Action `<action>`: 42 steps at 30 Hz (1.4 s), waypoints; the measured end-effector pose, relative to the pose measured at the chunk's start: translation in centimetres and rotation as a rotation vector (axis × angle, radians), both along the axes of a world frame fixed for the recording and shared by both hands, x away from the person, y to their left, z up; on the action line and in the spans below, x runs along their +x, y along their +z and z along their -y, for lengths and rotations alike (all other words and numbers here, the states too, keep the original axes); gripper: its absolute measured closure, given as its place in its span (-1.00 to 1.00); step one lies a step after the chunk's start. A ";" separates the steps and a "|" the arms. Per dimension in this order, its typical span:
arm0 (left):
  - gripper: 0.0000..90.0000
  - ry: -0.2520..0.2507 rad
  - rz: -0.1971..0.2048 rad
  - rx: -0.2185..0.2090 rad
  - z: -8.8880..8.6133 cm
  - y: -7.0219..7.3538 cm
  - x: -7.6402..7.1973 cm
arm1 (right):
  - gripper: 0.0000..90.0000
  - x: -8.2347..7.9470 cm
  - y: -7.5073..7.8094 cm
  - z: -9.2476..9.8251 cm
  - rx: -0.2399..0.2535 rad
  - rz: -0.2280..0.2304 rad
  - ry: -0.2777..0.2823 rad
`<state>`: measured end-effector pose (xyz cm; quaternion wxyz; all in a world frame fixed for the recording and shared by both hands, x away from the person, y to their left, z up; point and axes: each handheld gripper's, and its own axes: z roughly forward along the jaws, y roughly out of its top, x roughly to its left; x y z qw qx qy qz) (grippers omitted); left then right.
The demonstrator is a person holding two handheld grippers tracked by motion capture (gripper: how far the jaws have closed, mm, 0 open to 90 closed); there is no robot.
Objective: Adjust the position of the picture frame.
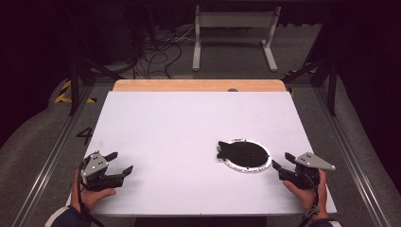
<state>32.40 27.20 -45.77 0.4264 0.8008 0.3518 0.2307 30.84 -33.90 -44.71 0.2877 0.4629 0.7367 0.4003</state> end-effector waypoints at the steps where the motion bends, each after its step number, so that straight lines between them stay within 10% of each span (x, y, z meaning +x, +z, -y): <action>1: -0.38 -0.005 -0.003 0.004 0.1 0.0 0.0 | -0.08 0.0 0.0 0.0 0.000 -0.002 -0.001; 12: 0.20 -0.049 -0.006 0.024 0.2 0.2 -0.1 | 0.15 0.4 -0.1 -0.1 0.000 -0.029 -0.013; 23: 0.99 -0.107 -0.017 0.046 1.4 0.8 0.7 | 0.81 2.3 -0.1 0.3 0.008 -0.110 -0.065; 42: 1.00 -0.234 -0.019 0.036 6.9 2.0 4.6 | 1.00 5.9 -0.4 -1.4 -0.018 -0.174 -0.057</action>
